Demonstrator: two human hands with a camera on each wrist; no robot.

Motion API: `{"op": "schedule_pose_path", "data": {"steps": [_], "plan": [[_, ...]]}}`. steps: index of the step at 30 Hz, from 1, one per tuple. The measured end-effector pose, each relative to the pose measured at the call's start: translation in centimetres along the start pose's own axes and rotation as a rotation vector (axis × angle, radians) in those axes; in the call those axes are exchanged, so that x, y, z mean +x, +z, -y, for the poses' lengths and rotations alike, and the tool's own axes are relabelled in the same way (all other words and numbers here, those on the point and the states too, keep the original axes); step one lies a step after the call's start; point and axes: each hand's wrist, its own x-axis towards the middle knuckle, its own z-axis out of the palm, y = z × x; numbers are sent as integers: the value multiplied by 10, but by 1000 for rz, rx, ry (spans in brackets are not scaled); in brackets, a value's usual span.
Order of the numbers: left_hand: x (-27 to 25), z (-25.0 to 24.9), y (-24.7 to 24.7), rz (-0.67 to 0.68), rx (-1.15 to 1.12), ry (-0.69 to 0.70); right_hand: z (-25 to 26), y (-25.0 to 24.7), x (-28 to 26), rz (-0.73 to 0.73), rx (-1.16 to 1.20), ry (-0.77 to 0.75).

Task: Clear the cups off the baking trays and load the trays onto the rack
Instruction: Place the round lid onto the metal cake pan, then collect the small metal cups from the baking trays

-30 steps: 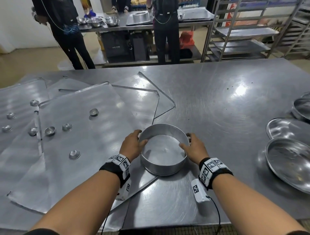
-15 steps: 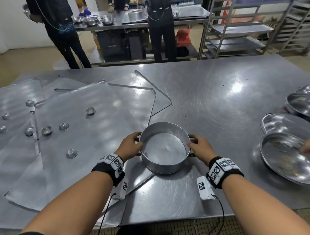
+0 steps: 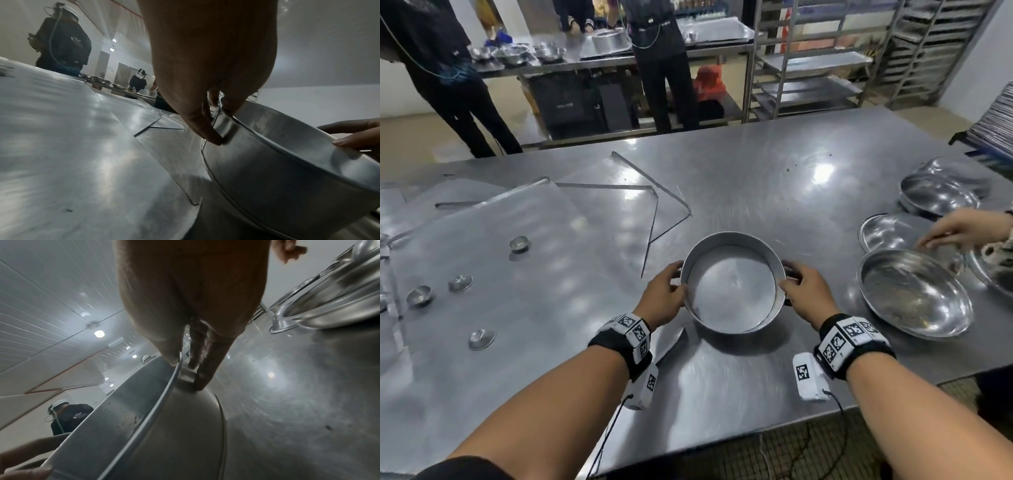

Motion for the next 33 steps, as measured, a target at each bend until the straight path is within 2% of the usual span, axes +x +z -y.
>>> {"op": "schedule_pose_path", "data": {"steps": [9,12,15,17,23,33], "plan": [[7,3,18,108,70,-31,-7,-12,-17,-21,-119,56],[7,6,19,107,96,-51,-4,-11,-16,-26,-283,77],[9,9,16,72,86,-70,6,-7,-12,-67,-466,7],[8,8,10,29,70,-68,17,1,-8,-93,-496,-70],[-4,24,-26,-122,88,-69,60,53,1,14,-518,-251],[-61,80,-114,-322,127,-224,106,173,-8,275,-484,-407]]}}
